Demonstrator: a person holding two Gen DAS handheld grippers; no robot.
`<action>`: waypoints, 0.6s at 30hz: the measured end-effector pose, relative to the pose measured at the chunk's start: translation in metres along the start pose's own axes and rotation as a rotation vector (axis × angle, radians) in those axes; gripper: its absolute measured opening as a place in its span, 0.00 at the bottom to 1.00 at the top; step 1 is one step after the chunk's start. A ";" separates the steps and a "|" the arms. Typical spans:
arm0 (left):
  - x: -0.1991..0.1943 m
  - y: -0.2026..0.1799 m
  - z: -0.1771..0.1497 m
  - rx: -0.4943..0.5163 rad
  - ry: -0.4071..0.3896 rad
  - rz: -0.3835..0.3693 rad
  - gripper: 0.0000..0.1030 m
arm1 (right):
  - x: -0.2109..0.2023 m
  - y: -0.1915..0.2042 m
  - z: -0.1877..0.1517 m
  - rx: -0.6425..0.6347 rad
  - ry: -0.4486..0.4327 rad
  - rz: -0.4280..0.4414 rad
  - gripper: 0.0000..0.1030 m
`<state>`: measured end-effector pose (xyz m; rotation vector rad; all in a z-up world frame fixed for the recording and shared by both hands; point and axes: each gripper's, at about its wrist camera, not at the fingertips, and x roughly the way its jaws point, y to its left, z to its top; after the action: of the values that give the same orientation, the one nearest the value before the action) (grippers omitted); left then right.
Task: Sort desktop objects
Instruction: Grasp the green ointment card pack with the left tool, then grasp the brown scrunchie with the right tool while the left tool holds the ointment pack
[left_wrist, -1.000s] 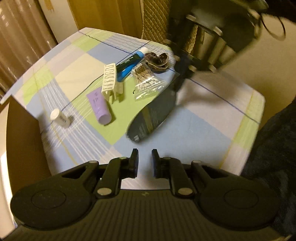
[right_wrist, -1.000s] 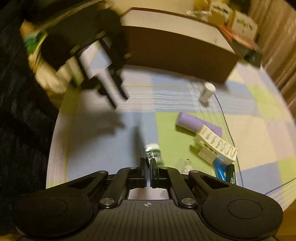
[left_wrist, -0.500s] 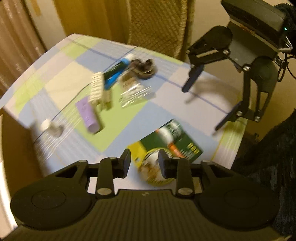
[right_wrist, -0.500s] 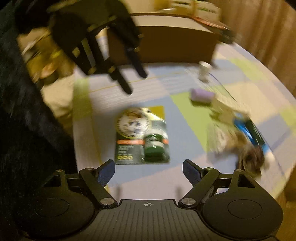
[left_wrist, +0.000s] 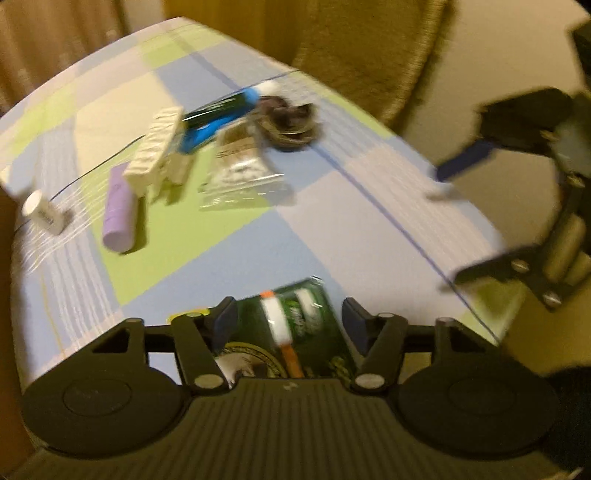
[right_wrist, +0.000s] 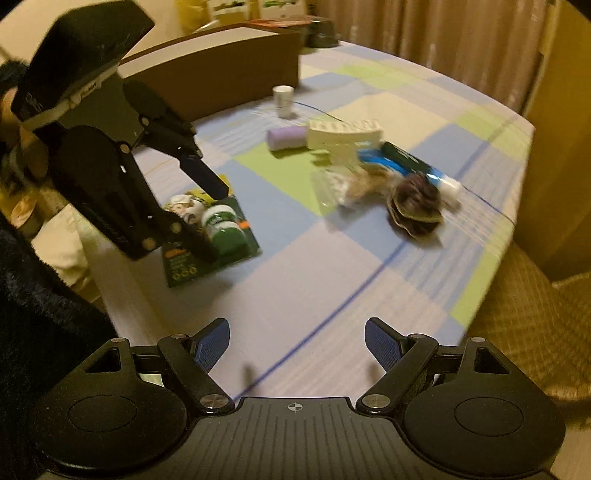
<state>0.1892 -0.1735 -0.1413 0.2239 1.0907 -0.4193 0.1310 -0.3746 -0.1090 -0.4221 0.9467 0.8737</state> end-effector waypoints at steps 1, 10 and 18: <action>0.004 0.003 -0.001 -0.023 0.010 -0.004 0.32 | -0.001 -0.002 0.000 0.012 -0.002 -0.003 0.81; -0.014 0.031 -0.032 0.048 0.026 -0.020 0.29 | 0.004 -0.018 0.010 0.072 -0.025 0.002 0.81; -0.011 0.035 -0.034 0.068 0.017 -0.016 0.29 | 0.016 -0.033 0.038 0.061 -0.039 -0.031 0.81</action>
<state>0.1719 -0.1269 -0.1477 0.2794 1.0964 -0.4700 0.1822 -0.3624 -0.1038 -0.3659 0.9264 0.8198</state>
